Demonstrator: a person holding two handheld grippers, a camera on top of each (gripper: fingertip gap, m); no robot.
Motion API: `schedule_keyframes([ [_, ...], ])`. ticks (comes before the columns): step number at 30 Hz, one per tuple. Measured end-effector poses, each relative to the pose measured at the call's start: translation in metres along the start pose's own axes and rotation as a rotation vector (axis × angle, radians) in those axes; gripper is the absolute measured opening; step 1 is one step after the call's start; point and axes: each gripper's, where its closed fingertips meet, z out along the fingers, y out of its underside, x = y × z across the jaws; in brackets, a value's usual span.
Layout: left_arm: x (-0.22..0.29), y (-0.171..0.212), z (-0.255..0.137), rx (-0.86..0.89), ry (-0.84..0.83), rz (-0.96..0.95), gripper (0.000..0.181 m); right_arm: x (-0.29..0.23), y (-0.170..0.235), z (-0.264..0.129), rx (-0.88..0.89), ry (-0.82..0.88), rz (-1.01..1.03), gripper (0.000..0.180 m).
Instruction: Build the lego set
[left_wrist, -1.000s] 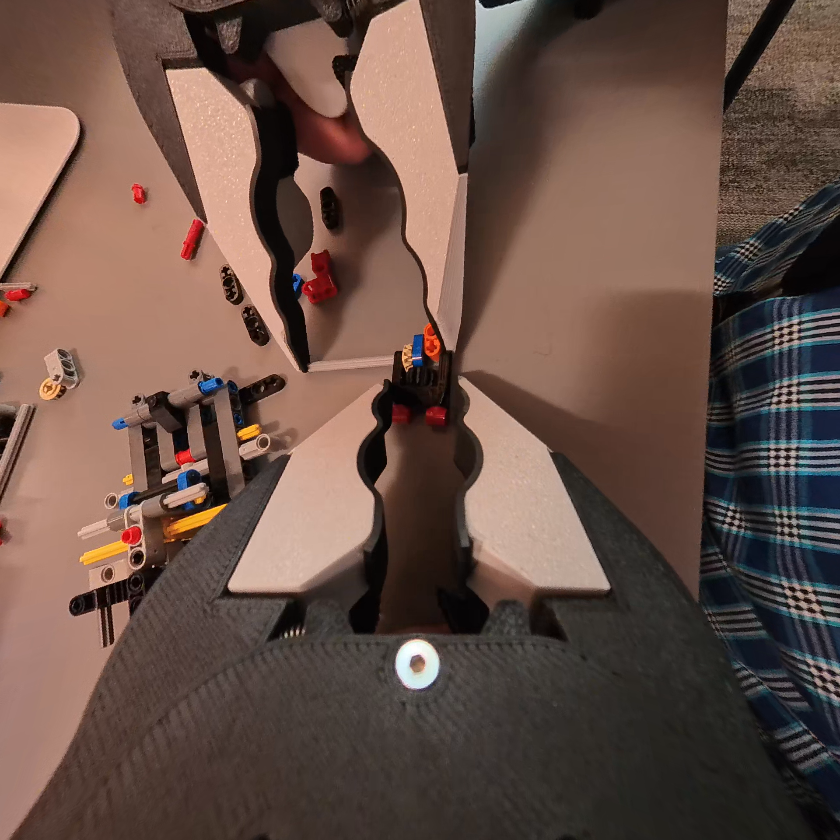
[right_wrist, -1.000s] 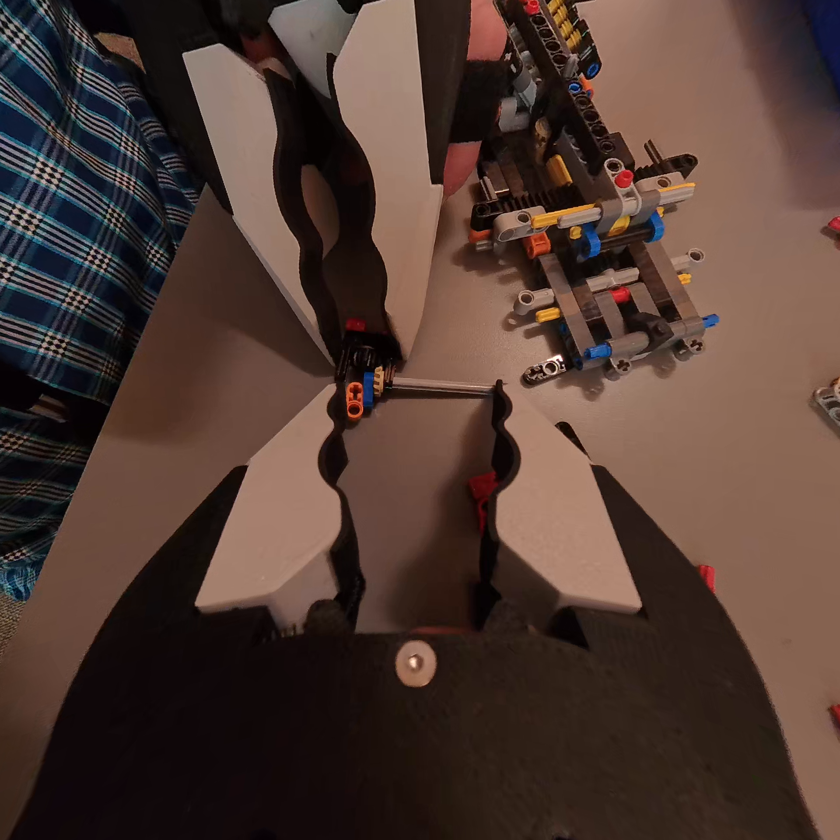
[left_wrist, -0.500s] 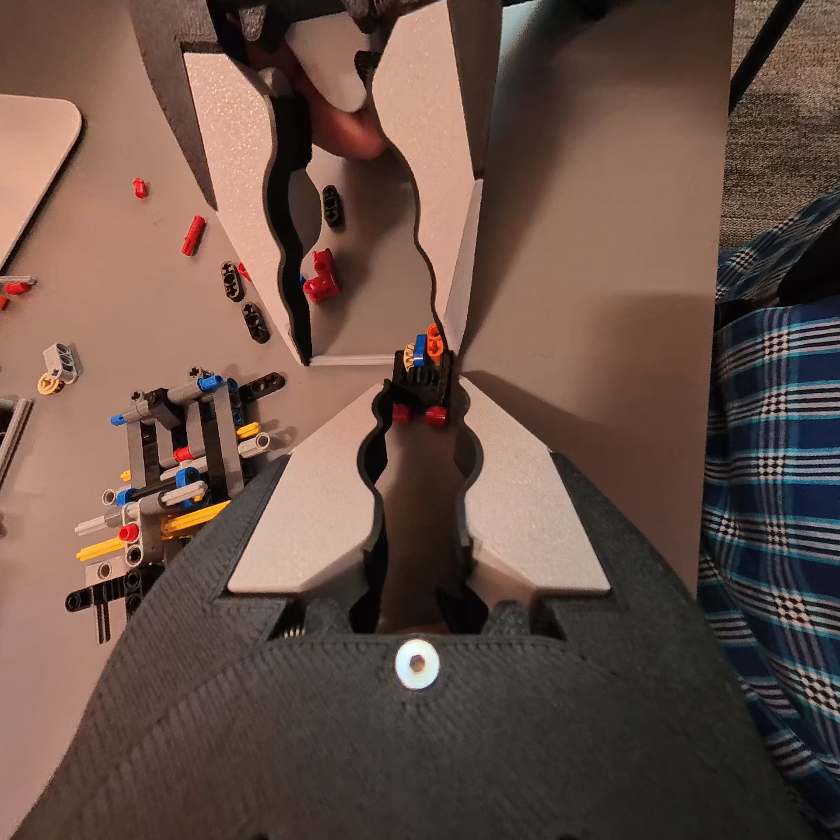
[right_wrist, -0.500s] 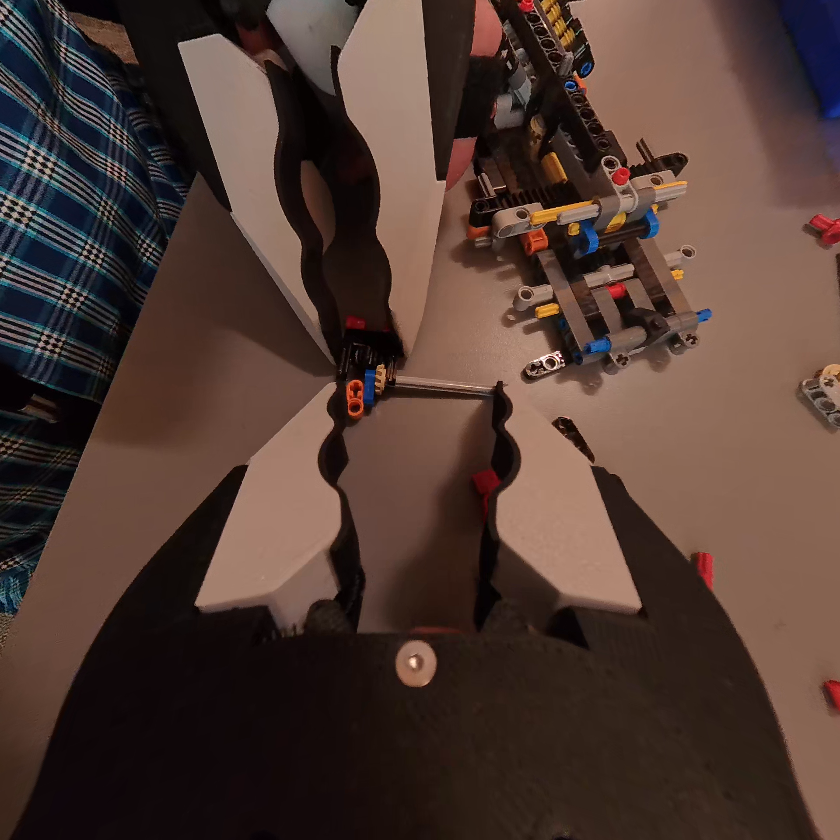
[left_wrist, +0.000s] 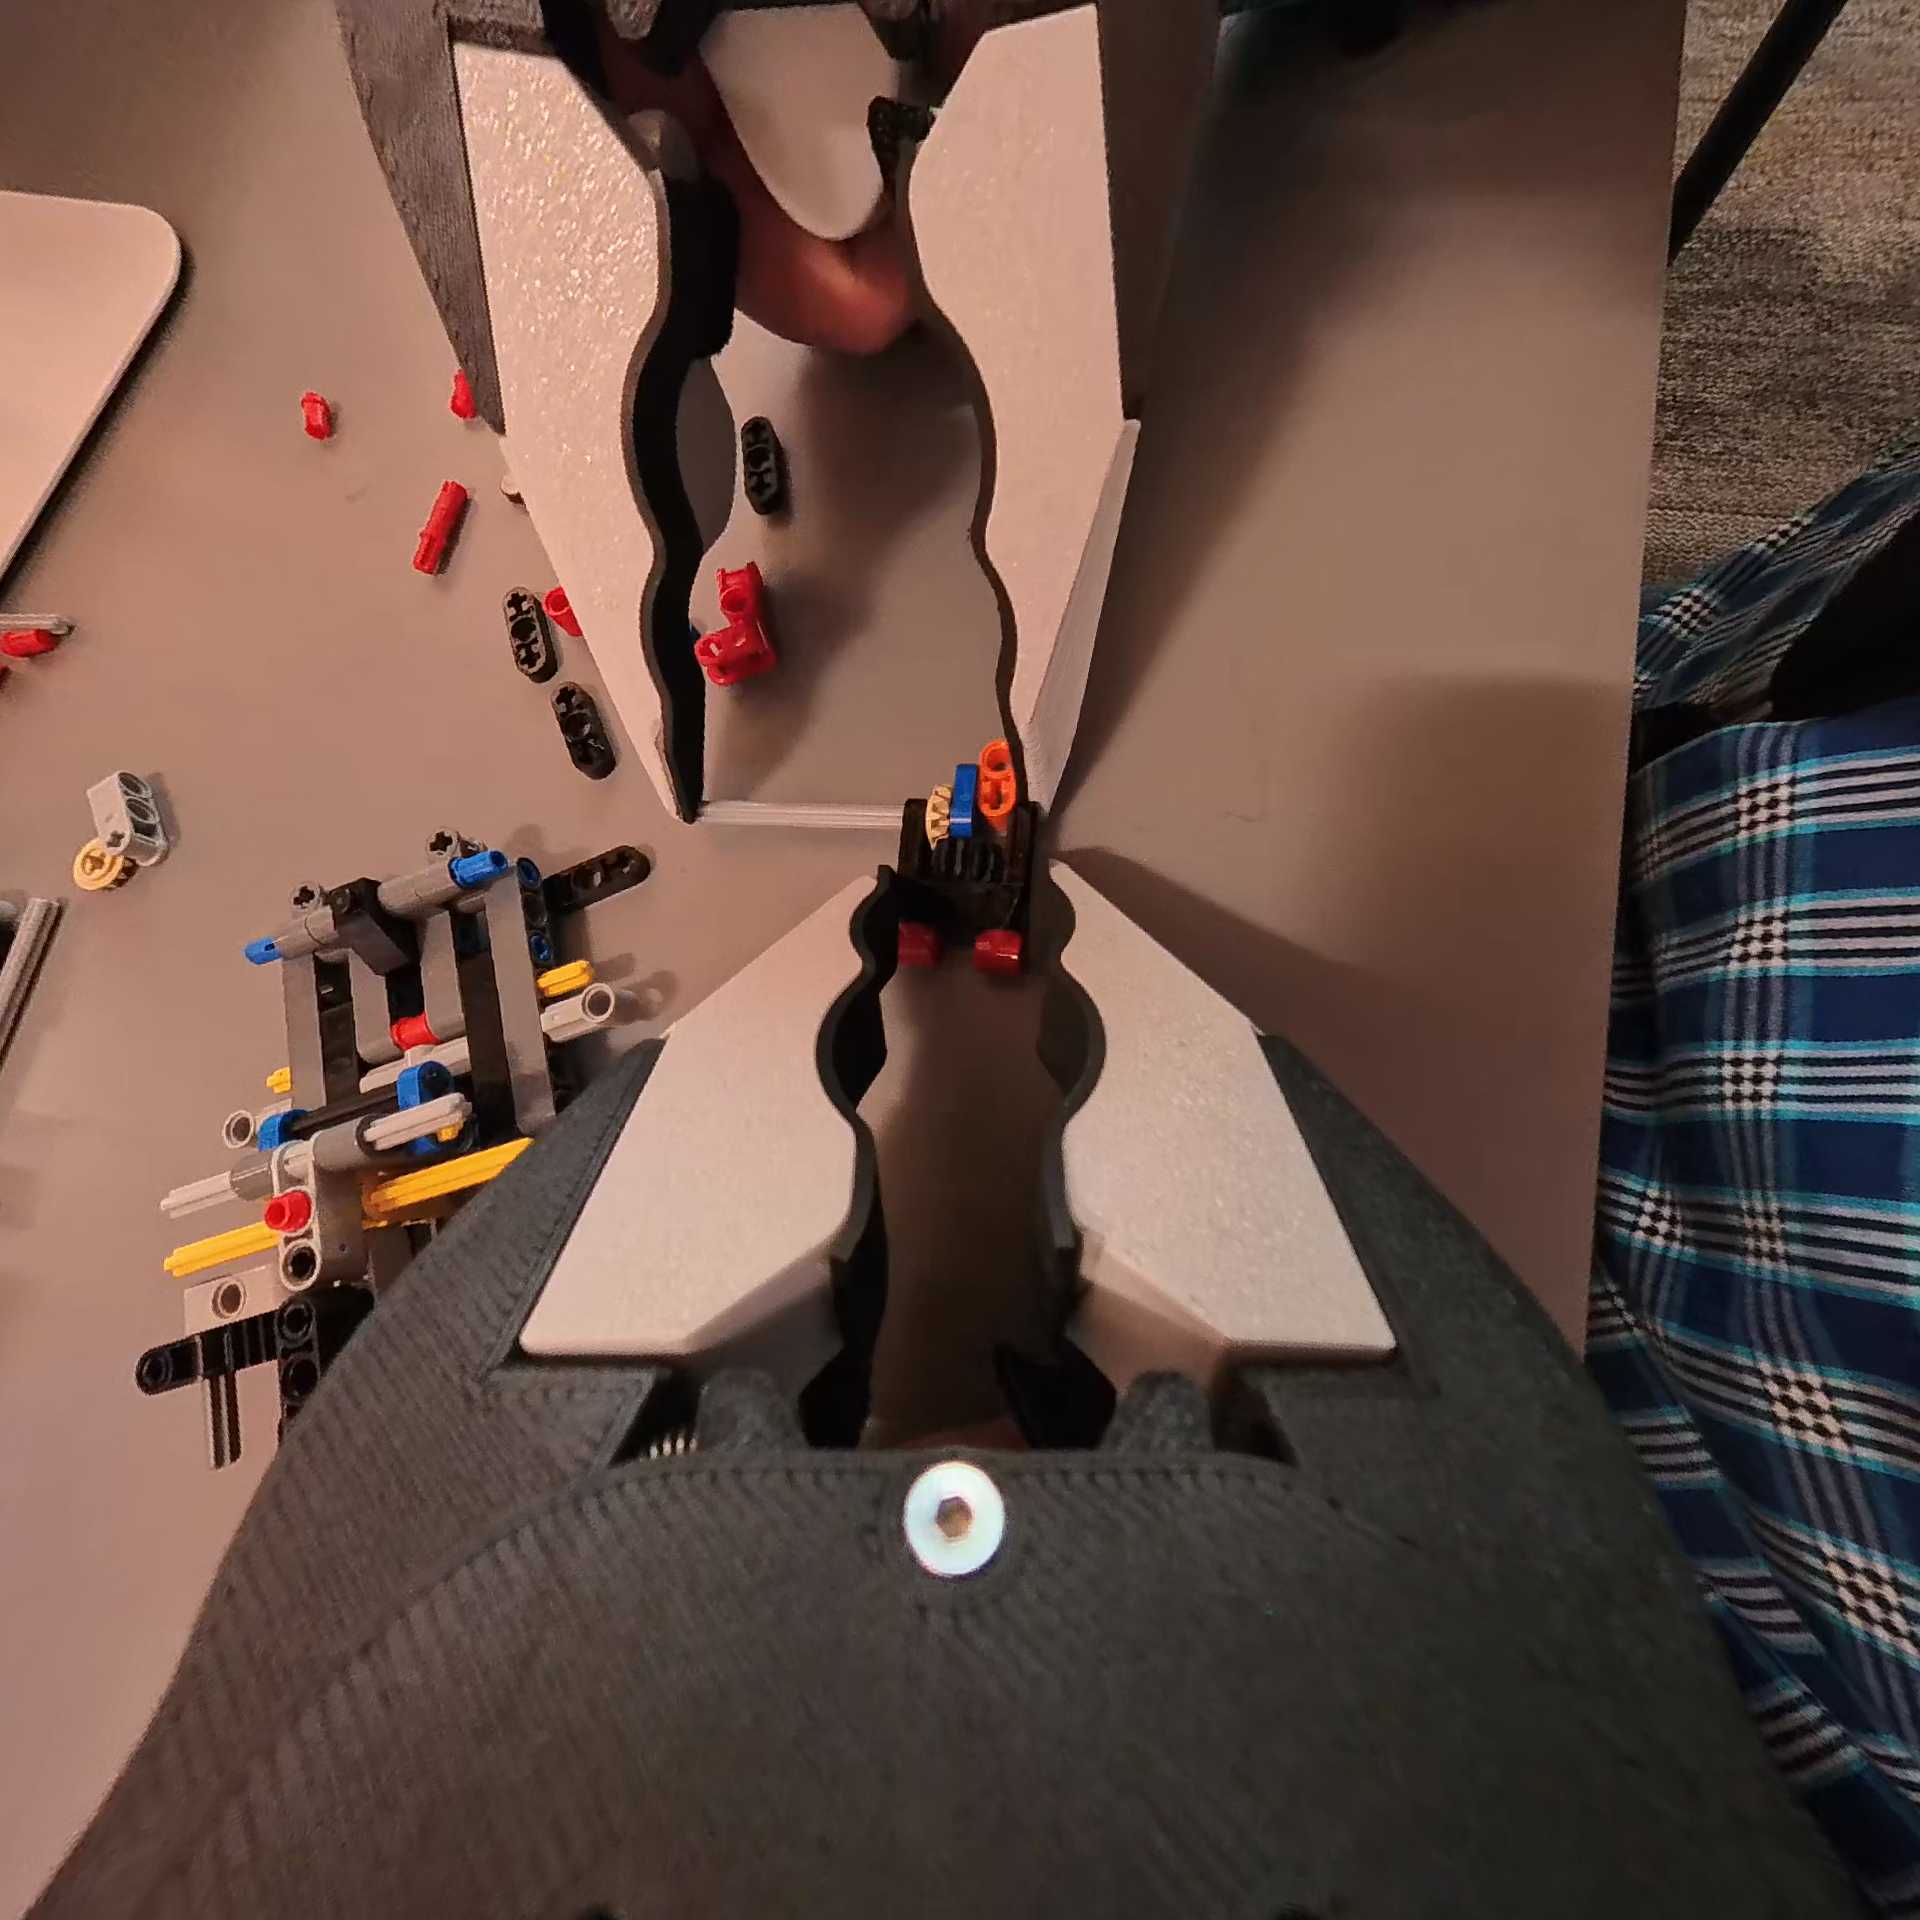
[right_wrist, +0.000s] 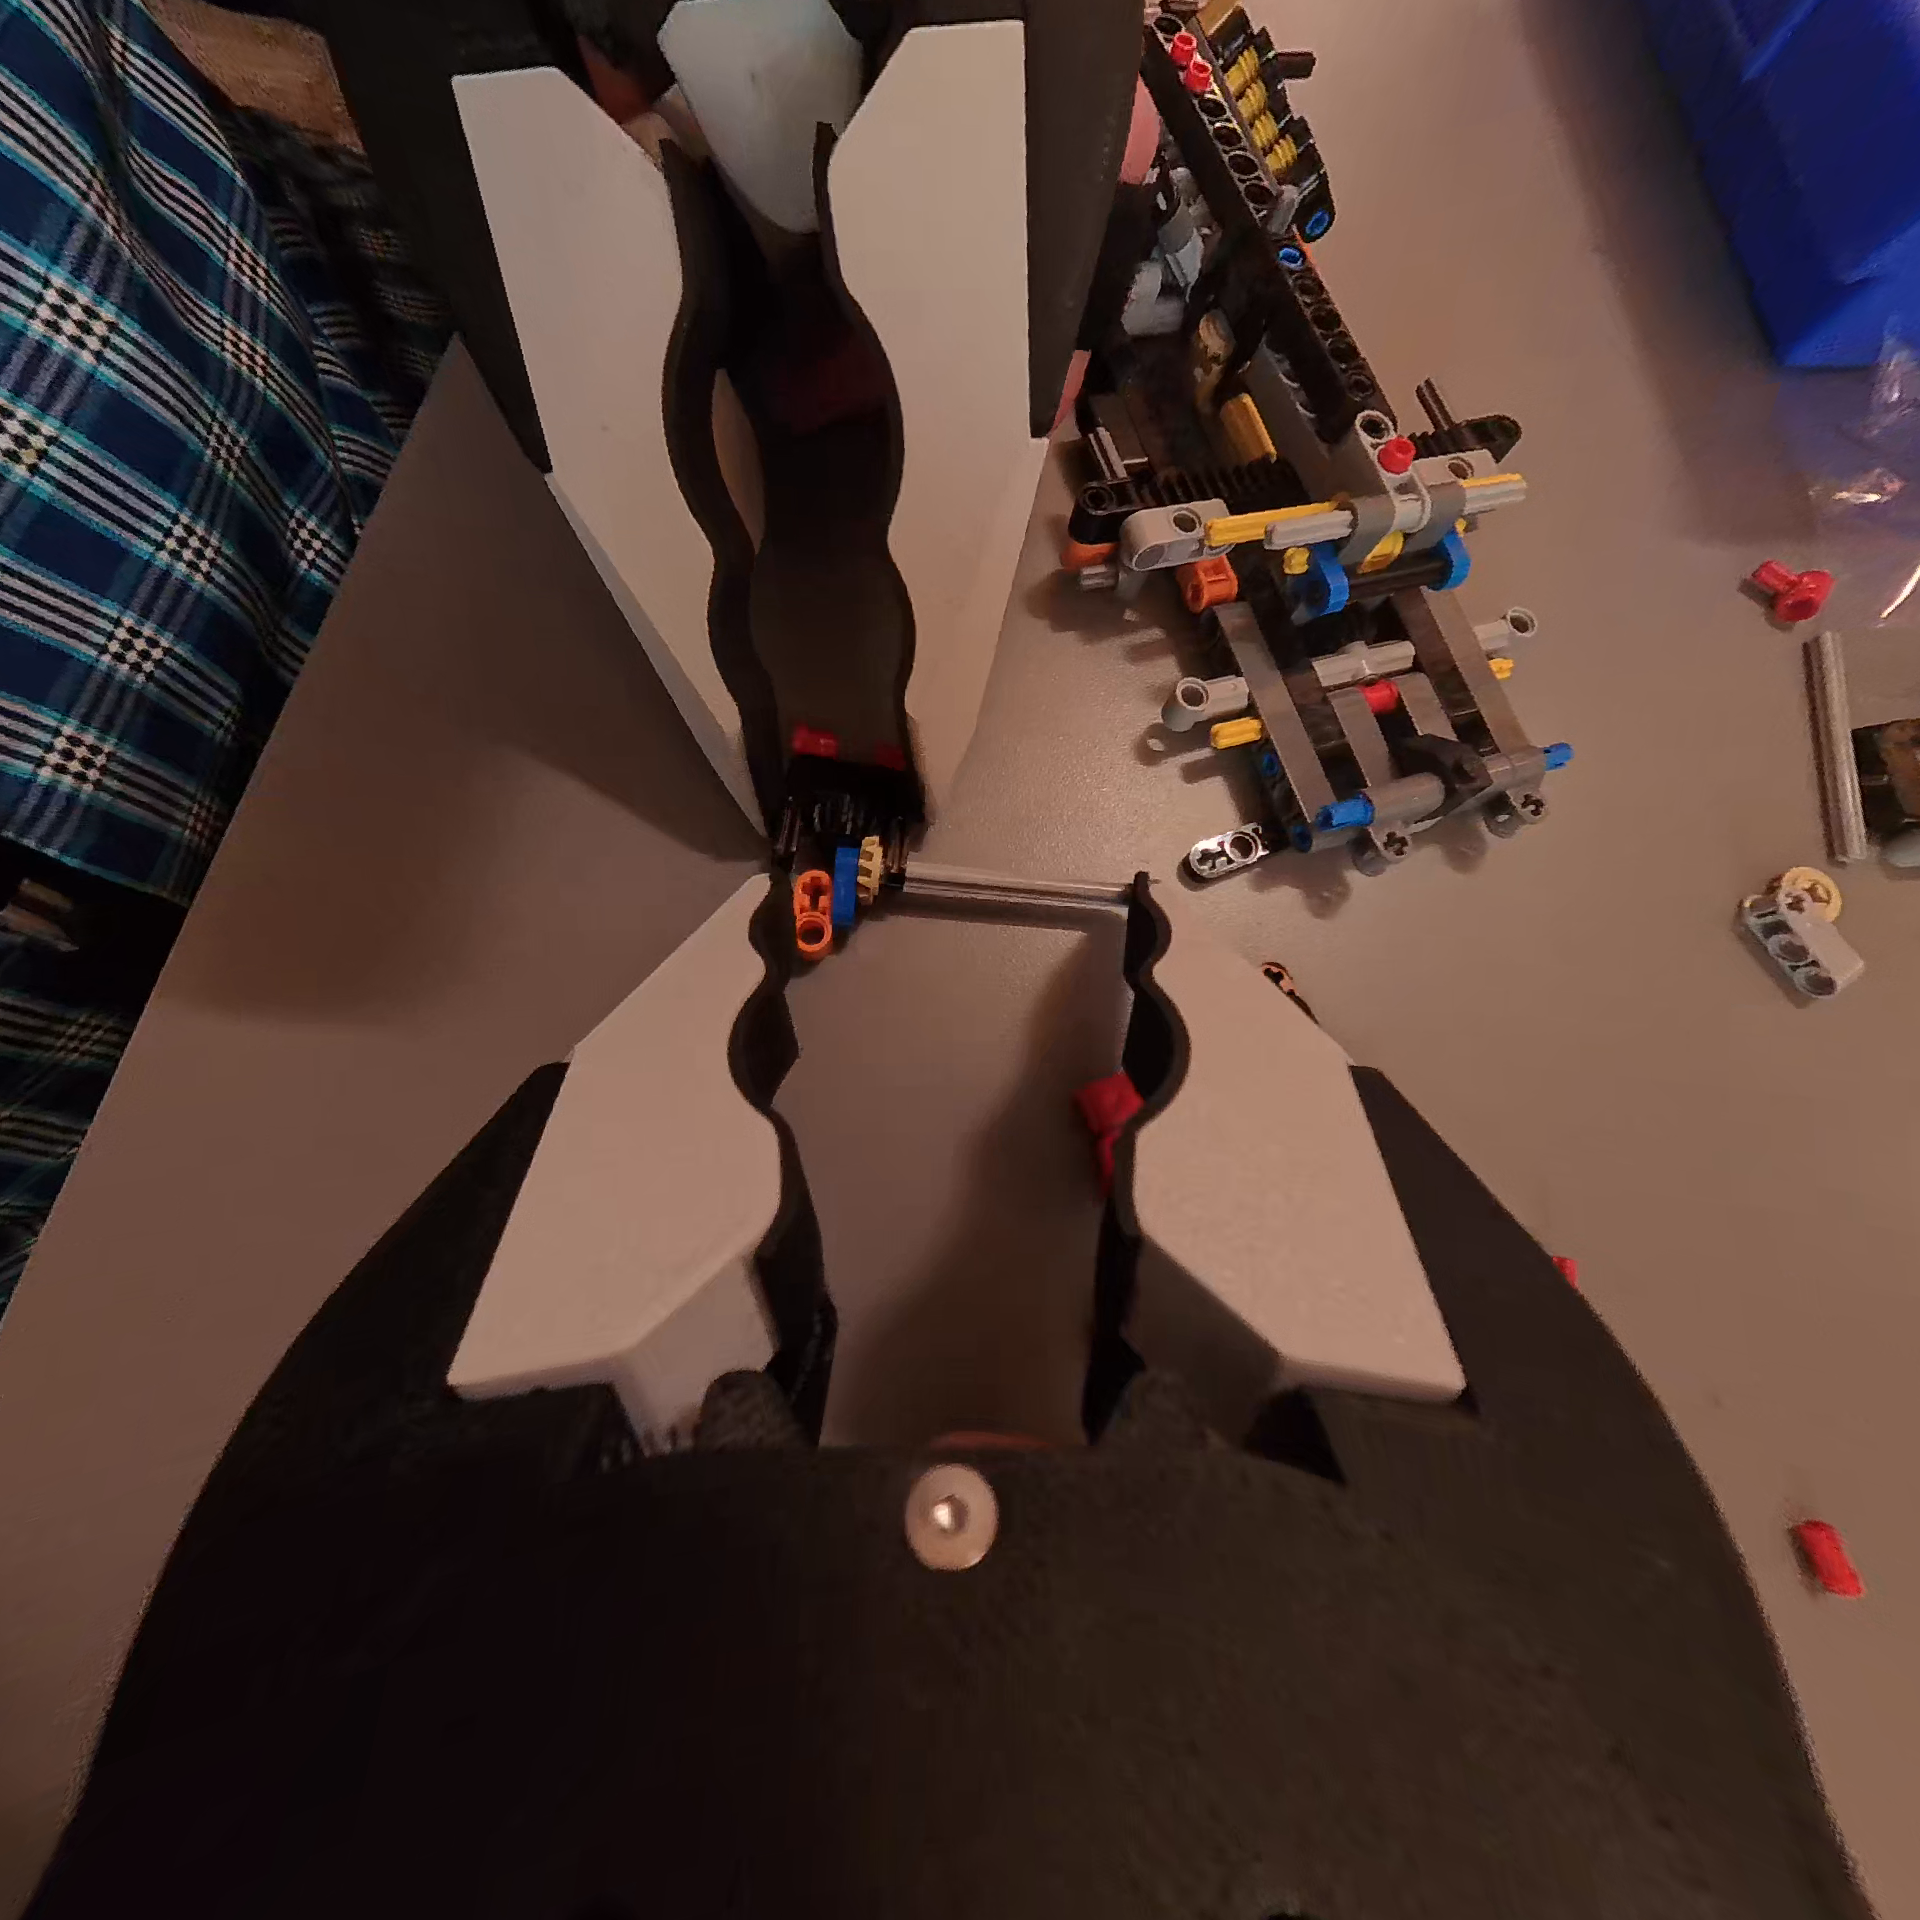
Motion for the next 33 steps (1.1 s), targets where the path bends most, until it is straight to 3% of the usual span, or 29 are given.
schedule_keyframes([
  [22, 0.0004, -0.0001, 0.0008, -0.001, -0.001, -0.007, 0.024, 0.0008, 0.0005, -0.0003, 0.0, 0.034, 0.0, 0.06],
  [33, -0.0009, 0.0003, 0.0006, -0.001, 0.0, -0.006, 0.024, 0.0032, -0.0006, -0.0031, 0.037, -0.079, 0.138, 0.061],
])
